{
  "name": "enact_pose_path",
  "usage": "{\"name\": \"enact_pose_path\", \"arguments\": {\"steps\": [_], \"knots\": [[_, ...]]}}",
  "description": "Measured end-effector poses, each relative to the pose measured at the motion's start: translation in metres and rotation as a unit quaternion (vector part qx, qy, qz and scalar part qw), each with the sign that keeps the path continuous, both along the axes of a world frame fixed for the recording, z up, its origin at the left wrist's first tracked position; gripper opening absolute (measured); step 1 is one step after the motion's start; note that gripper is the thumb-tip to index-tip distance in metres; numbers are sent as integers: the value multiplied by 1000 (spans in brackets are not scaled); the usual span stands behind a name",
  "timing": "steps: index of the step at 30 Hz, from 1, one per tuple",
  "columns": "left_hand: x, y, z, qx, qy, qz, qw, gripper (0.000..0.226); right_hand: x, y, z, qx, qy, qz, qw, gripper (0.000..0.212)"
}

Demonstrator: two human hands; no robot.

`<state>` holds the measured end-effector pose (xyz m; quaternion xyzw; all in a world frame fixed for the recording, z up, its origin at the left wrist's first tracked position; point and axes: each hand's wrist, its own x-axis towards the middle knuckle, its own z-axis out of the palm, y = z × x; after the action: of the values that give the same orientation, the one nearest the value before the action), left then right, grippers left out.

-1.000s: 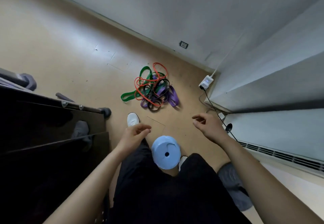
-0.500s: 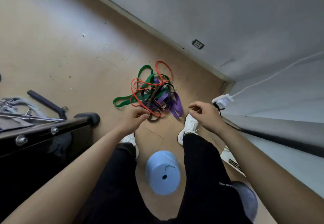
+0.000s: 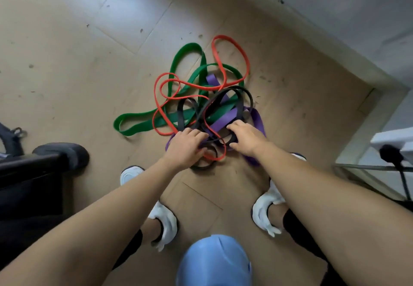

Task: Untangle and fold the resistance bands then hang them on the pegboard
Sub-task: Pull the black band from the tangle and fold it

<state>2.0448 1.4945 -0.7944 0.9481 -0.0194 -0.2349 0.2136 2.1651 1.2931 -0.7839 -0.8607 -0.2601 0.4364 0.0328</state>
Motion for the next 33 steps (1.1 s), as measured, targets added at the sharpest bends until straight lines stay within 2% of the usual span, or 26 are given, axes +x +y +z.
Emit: {"name": "enact_pose_path", "arguments": {"steps": [3, 5, 7, 9, 16, 21, 23, 26, 30, 33], "knots": [[-3, -2, -42, 65, -59, -101, 991, 48, 1, -2, -37, -20, -46, 66, 997, 48], [0, 2, -54, 102, -87, -150, 980, 40, 4, -1, -47, -25, -67, 86, 994, 34], [10, 10, -56, 112, -104, -151, 977, 30, 8, 2, -48, -13, -76, 72, 994, 19], [22, 19, -46, 90, -108, -122, 982, 25, 14, 5, -40, 9, -85, 36, 996, 18], [36, 31, 51, -18, -47, 49, 998, 22, 28, -3, 42, 103, -165, -63, 979, 13], [47, 35, 138, -20, -117, 75, 990, 22, 43, -12, 119, 178, -210, -116, 954, 14], [53, 41, 176, -46, -147, 92, 984, 20, 53, -14, 154, 207, -216, -116, 947, 12], [50, 41, 235, -105, -205, 121, 966, 16, 59, -17, 206, 243, -217, -97, 940, 14], [54, 38, 298, -216, -228, 153, 937, 11, 67, -15, 264, 316, -163, -79, 931, 21], [62, 34, 349, -322, -266, 186, 889, 15, 67, -16, 319, 407, -115, -108, 900, 24]]}}
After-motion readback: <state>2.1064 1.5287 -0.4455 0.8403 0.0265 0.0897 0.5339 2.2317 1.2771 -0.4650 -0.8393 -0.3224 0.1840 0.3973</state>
